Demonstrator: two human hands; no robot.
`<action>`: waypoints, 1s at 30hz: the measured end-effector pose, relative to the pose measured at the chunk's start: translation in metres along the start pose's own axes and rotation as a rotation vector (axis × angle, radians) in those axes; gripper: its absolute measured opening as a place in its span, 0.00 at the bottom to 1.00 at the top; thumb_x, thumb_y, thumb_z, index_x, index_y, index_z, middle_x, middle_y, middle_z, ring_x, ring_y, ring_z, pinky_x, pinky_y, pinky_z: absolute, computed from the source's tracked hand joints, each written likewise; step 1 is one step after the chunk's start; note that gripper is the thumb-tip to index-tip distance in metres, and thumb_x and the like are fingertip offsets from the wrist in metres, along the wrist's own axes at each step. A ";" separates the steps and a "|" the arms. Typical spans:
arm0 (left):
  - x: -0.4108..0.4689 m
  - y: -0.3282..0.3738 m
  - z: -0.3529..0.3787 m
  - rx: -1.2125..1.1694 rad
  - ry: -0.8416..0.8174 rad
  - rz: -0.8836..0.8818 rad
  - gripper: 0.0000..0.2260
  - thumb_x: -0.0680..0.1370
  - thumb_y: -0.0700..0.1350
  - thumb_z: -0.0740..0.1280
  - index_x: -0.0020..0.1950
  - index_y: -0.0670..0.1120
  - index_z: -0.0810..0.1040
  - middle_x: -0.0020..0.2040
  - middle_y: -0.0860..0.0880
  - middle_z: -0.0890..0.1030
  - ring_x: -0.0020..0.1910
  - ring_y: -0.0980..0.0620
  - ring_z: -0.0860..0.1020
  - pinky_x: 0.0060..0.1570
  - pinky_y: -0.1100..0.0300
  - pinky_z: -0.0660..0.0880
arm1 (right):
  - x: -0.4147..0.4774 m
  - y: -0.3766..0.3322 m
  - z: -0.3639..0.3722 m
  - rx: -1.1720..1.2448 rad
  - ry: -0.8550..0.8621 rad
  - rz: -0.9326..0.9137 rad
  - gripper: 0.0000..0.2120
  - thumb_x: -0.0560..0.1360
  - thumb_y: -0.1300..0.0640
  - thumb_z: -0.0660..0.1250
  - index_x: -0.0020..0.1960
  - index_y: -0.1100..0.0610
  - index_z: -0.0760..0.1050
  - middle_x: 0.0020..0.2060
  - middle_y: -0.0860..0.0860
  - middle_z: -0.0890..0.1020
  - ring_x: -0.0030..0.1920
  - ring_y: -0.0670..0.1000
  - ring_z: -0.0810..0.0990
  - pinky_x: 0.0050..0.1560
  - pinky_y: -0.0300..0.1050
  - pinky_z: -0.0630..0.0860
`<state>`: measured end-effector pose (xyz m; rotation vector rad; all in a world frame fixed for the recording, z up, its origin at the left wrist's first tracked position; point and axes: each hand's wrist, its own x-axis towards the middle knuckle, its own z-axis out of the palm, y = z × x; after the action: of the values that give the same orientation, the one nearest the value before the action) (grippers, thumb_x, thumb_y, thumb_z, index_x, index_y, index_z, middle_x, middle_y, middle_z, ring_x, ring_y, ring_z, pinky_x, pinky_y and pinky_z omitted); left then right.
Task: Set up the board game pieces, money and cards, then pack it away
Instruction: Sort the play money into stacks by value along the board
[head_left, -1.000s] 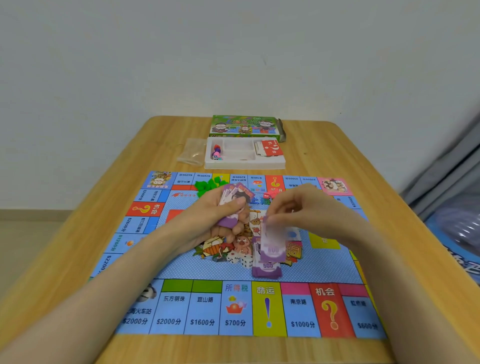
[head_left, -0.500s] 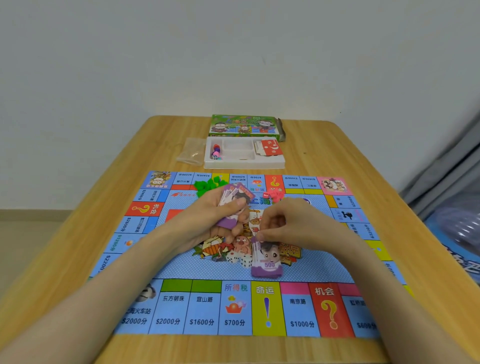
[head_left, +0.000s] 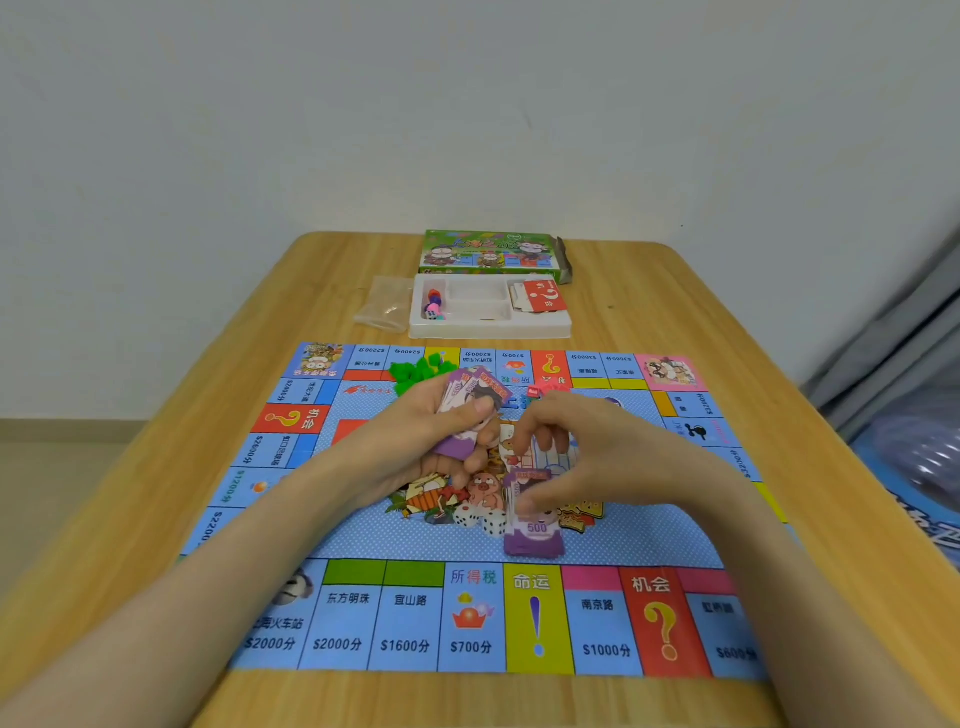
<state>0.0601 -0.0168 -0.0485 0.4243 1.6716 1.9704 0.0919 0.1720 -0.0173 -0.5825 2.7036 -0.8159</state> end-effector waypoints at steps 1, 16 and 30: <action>0.000 0.000 0.000 0.001 0.001 0.001 0.10 0.74 0.45 0.64 0.53 0.43 0.71 0.33 0.48 0.75 0.26 0.53 0.73 0.21 0.64 0.72 | -0.001 -0.001 0.000 -0.016 -0.054 -0.005 0.21 0.65 0.47 0.77 0.53 0.48 0.73 0.48 0.46 0.70 0.48 0.45 0.71 0.48 0.40 0.70; 0.000 0.000 0.001 0.004 0.014 0.009 0.09 0.73 0.45 0.64 0.52 0.43 0.71 0.33 0.48 0.75 0.26 0.53 0.73 0.21 0.64 0.71 | -0.002 0.000 0.010 -0.116 -0.178 -0.122 0.22 0.66 0.48 0.76 0.56 0.48 0.70 0.51 0.42 0.66 0.50 0.40 0.67 0.46 0.30 0.67; -0.004 0.002 0.007 0.159 -0.051 0.025 0.10 0.71 0.45 0.67 0.49 0.43 0.73 0.29 0.47 0.75 0.20 0.53 0.71 0.18 0.64 0.68 | 0.014 -0.003 0.015 0.400 0.450 -0.152 0.09 0.72 0.64 0.70 0.39 0.52 0.73 0.33 0.48 0.78 0.35 0.49 0.79 0.37 0.41 0.77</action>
<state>0.0671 -0.0135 -0.0452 0.5510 1.8053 1.8354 0.0859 0.1566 -0.0298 -0.5664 2.7666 -1.6524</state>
